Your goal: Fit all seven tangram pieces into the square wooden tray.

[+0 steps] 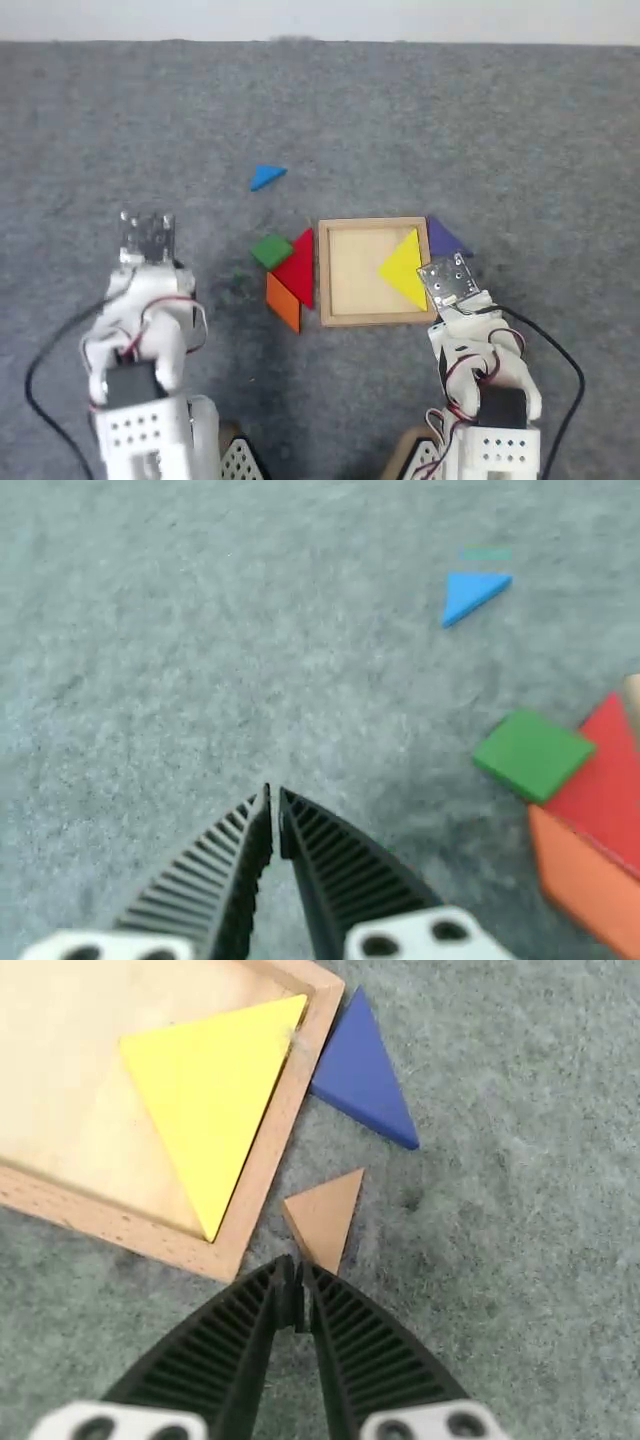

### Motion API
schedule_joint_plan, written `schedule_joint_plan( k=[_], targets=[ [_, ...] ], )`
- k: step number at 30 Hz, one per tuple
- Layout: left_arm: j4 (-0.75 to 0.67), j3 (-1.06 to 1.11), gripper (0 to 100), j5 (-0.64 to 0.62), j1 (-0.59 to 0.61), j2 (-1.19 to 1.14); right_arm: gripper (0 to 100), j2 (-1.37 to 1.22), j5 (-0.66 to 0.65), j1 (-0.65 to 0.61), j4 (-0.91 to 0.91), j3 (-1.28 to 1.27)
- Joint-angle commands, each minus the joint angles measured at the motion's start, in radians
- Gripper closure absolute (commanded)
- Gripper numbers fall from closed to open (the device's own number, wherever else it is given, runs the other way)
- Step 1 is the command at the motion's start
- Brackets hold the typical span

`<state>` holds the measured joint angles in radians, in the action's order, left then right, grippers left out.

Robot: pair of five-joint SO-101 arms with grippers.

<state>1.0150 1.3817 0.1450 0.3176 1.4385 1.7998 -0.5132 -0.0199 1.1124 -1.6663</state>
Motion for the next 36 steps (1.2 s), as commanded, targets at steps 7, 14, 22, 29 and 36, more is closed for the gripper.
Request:
schedule_joint_plan(
  k=[7, 14, 22, 29, 36],
  targets=[
    [0.018, 0.188, 98, 0.0, 0.032, 0.333, 98.9, -0.065, -0.048, -0.143, 0.062, 0.235],
    [-0.092, 0.3, 98, 0.003, 0.038, 0.381, 98.9, -0.648, 0.141, -0.372, 0.065, 0.672],
    [-0.098, 0.302, 98, -0.002, 0.038, 0.376, 98.9, -1.224, 0.233, -0.68, -0.159, 0.879],
    [-0.049, 0.302, 98, 0.003, 0.031, 0.379, 98.9, -1.526, 0.353, -0.707, -0.275, 0.971],
    [-0.044, 0.302, 98, 0.005, 0.031, 0.376, 98.0, -1.55, 0.434, -0.713, -0.259, 1.007]
  ],
)
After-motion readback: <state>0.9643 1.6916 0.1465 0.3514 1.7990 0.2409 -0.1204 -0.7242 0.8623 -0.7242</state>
